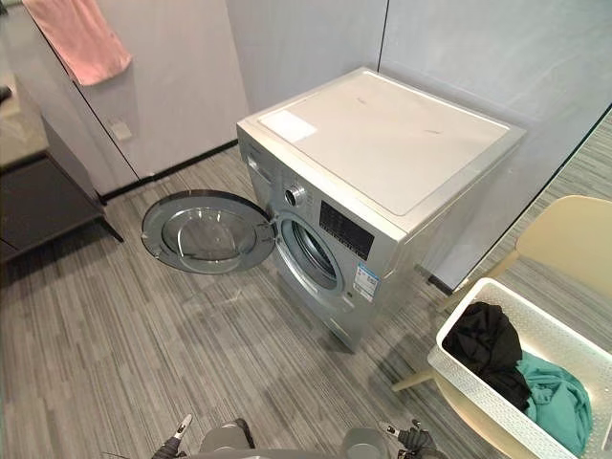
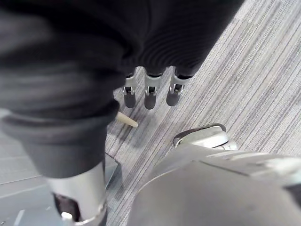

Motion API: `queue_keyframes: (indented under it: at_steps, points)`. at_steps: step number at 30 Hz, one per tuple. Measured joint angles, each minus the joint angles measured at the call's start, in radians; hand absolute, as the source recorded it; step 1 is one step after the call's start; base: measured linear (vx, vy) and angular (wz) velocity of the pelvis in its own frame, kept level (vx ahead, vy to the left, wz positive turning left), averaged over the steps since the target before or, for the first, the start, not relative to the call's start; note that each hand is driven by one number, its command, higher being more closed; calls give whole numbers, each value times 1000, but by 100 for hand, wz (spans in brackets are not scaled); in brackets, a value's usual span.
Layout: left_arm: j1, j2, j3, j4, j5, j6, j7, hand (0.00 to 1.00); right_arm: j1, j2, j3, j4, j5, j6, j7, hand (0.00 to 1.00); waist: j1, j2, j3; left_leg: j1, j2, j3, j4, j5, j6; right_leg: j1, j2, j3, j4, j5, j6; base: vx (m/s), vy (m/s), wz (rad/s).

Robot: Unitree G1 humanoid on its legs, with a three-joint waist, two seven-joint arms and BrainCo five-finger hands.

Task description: Pick up the laundry basket with both hands and put the clothes into the washing machine.

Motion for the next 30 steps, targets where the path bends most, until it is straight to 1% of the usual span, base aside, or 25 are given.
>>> queue_keyframes:
  at_steps: [1, 2, 3, 4, 5, 6, 7, 8, 10, 11, 12, 14, 16, 17, 19, 21, 22, 23, 24, 25, 26, 27, 28, 29, 30]
  points:
    - [-1, -9, 11, 0, -11, 0, -5, 0, -2, -4, 0, -1, -3, 8, 0, 0, 1, 9, -5, -11, -6, -27, 37, -5, -5, 6, -1, 11, 0, 2, -4, 9, 17, -29]
    - [-1, -21, 18, 0, -19, 0, -5, 0, -10, -9, 1, -1, -3, 14, 1, 0, 5, 15, -8, -16, -15, -53, 89, -37, -26, 13, -3, 22, 0, 5, -2, 7, 84, -37]
    - [-2, -31, 15, -4, -18, 0, -7, 0, -9, -13, 2, -1, -4, 15, 1, 0, 11, 21, -9, -11, -45, -75, 175, -128, -47, 24, -2, 44, 0, 6, 0, 4, 176, -56]
    - [-3, -38, 5, -11, -17, 0, -7, 0, -14, -12, 5, -2, -4, 14, 1, 0, 12, 23, -10, 9, -82, -89, 201, -220, -36, 25, 1, 64, -2, 11, 7, 1, 213, -57]
    - [-6, -38, -5, -12, -13, 0, -7, 0, -17, -11, 6, -3, -4, 14, 1, 0, 12, 24, -14, 24, -86, -87, 177, -256, -7, 22, 11, 73, -3, 13, 12, -6, 215, -51]
    - [-14, -33, -39, -9, -5, 2, -8, 0, -18, -3, 12, -3, -3, 15, 1, 0, 9, 25, -36, 72, -87, -77, 78, -333, 18, 9, 26, 91, -9, 16, 17, -10, 176, -48]
    - [-20, -13, -53, -11, 1, 0, -7, 0, -17, 18, 26, -4, -3, 16, 3, 0, 12, -6, -46, 93, -103, -37, 19, -311, 29, -4, 9, 121, -29, 30, 3, -1, 173, -64]
    - [-21, 6, -72, -12, 16, 0, -6, 0, -18, 38, 31, -7, -3, 17, 4, 0, 12, -42, -73, 119, -131, -16, -54, -277, 37, 1, -1, 127, -73, 74, -20, -20, 127, -62]
    - [-34, 19, -98, -8, 36, 1, -5, 0, -14, 87, 48, -20, -3, 14, 3, 0, 9, -68, -101, 141, -134, 28, -127, -253, 33, 0, -7, 126, -154, 142, -26, -26, 51, -72]
    - [-57, 26, -141, -6, 49, 1, -2, 0, -12, 96, 73, -39, 1, 12, 5, 0, 10, -76, -106, 164, -136, 69, -187, -236, 29, -2, -11, 130, -197, 175, -41, -4, -2, -73]
    - [-62, 26, -150, -6, 52, 1, -2, 0, -13, 97, 76, -43, 2, 12, 4, 0, 10, -75, -106, 169, -138, 79, -200, -231, 30, -7, -11, 131, -201, 180, -45, 0, -16, -76]
    - [-98, 18, -198, 6, 54, 0, -2, 0, -8, 92, 84, -50, 10, 11, 3, 0, 5, -75, -105, 193, -153, 116, -257, -214, 30, -43, -7, 136, -188, 204, -34, 20, 3, -68]
    - [-129, 4, -221, 12, 57, 0, -1, 0, -8, 82, 84, -51, 9, 9, 3, 0, 3, -67, -96, 238, -140, 163, -296, -207, 24, -104, 30, 90, -113, 230, -35, 54, -3, -104]
    - [-137, -2, -219, 16, 58, 1, -1, 0, -8, 79, 80, -50, 12, 8, 4, 0, 0, -62, -89, 252, -132, 188, -299, -199, 31, -116, 37, 64, -94, 236, -43, 58, -36, -108]
    - [-157, -18, -214, 33, 61, 4, -1, 0, -12, 76, 74, -66, 17, -5, 4, 0, -24, -54, -59, 303, -124, 247, -306, -195, 37, -127, 51, -24, -67, 252, -67, 51, -42, -90]
    - [-176, -20, -214, 35, 60, 6, 0, 0, -13, 73, 37, -63, 17, -10, 4, 0, -24, -45, -48, 319, -99, 278, -313, -193, 41, -127, 51, -67, -83, 265, -103, -6, -108, -67]
    - [-178, -18, -217, 30, 58, 5, -2, 0, -21, 79, -3, -59, 17, -7, 6, 0, -34, -53, -39, 331, -97, 307, -314, -183, 24, -144, 6, -173, 16, 180, -148, -27, -134, -40]
    - [-176, -15, -222, 30, 56, 5, -2, 0, -23, 78, -23, -53, 17, -6, 6, 0, -40, -57, -37, 341, -98, 312, -315, -180, 20, -153, -30, -229, 94, 134, -148, -9, -88, -9]
    - [-165, -6, -230, 32, 54, 6, -2, 0, -19, 66, -57, -24, 11, -2, 6, 0, -46, -59, -36, 359, -97, 323, -326, -170, 3, -148, -107, -318, 207, 79, -155, 20, -81, -1]
    - [-142, 7, -241, 33, 54, 6, -2, 0, -10, 51, -82, 12, -5, 6, 6, 0, -43, -62, -35, 381, -100, 326, -341, -163, -11, -120, -176, -370, 233, 74, -157, 41, -97, -10]
    - [-126, 19, -250, 34, 54, 5, -2, 0, -7, 47, -98, 33, -7, 14, 5, 0, -39, -71, -36, 398, -110, 324, -351, -158, -21, -107, -195, -377, 208, 85, -148, 84, -163, -38]
    - [-110, 46, -251, 47, 54, 7, -2, 0, -6, 45, -132, 66, -16, 18, 9, 0, -34, -91, -41, 410, -123, 300, -382, -151, -33, -84, -163, -359, 141, 56, -55, 100, -197, -64]
    - [-117, 43, -258, 64, 55, 14, -5, 0, -11, 33, -162, 86, -40, 24, 26, 0, -25, -44, -30, 402, -108, 240, -406, -152, -31, -66, -104, -340, 59, 73, -52, 62, -175, -76]
    - [-115, 36, -260, 64, 57, 17, -7, 0, -16, 16, -181, 87, -52, 29, 27, 0, -22, -16, -22, 402, -102, 195, -416, -154, -27, -50, -68, -337, 3, 98, -53, 24, -110, -60]
    - [-113, 30, -259, 68, 58, 18, -7, 0, -17, 7, -200, 92, -59, 38, 27, 0, -22, -7, -18, 407, -95, 181, -414, -155, -25, -31, -44, -335, -36, 116, -56, 11, -46, -38]
